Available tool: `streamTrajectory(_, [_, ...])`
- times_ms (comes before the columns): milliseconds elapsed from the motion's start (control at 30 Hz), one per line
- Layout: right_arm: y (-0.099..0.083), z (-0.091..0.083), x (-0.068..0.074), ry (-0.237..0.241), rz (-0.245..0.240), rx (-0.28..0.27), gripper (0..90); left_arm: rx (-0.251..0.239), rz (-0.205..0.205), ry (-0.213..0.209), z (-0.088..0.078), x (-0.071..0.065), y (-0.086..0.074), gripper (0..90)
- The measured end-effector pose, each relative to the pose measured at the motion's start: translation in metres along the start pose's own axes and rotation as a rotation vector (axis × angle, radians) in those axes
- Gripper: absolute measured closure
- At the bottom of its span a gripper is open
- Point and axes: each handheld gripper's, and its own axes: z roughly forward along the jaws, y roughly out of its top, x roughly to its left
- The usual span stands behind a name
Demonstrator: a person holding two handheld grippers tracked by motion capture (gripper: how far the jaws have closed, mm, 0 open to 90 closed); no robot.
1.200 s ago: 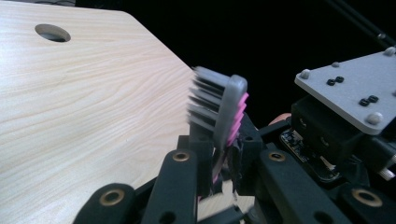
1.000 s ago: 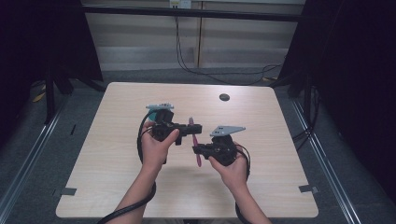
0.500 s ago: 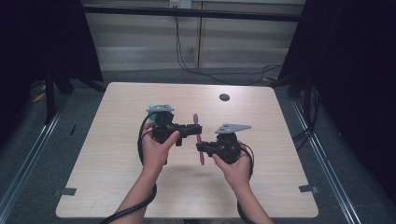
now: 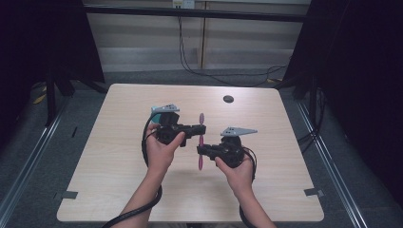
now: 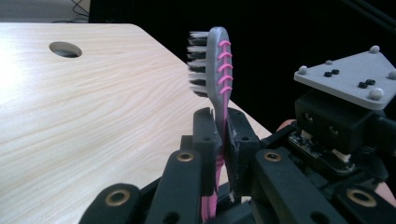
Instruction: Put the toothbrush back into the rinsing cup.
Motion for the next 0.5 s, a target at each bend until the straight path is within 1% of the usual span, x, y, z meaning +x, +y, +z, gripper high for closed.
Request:
streamTrajectory(167, [0.000,0.000,0.000,-0.003,0.003,0.004,80.6,0.011,0.010,0.000,0.002,-0.001,0.002,84.6])
streamTrajectory(200, [0.000,-0.001,0.000,-0.003,-0.001,0.004,77.5,0.013,0.011,-0.003,0.002,-0.001,0.002,84.6])
streamTrajectory(233, [0.000,-0.001,0.000,-0.003,-0.001,0.004,77.5,0.012,0.011,-0.005,0.002,-0.001,0.002,84.6])
streamTrajectory(267, [-0.001,-0.002,0.000,-0.028,-0.016,0.004,63.7,0.012,0.016,-0.004,0.000,-0.002,0.003,84.7])
streamTrajectory(300, [-0.001,-0.002,0.000,-0.028,-0.016,0.004,63.7,0.012,0.016,-0.004,0.000,-0.002,0.003,84.7])
streamTrajectory(333, [-0.002,-0.004,0.000,-0.048,-0.020,0.003,58.4,0.012,0.021,-0.001,-0.001,-0.002,0.004,84.7])
streamTrajectory(367, [-0.002,-0.006,-0.001,-0.056,-0.028,0.003,56.1,0.013,0.026,0.003,-0.003,-0.002,0.005,84.6])
streamTrajectory(400, [-0.005,-0.011,-0.004,-0.064,-0.043,-0.013,47.0,0.016,0.038,0.019,-0.007,-0.001,0.008,84.7])
streamTrajectory(467, [-0.009,-0.016,-0.007,-0.097,-0.051,-0.009,35.5,0.015,0.036,0.023,-0.009,0.000,0.009,84.7])
streamTrajectory(500, [-0.009,-0.016,-0.007,-0.097,-0.051,-0.009,35.5,0.011,0.033,0.025,-0.011,0.001,0.010,84.7])
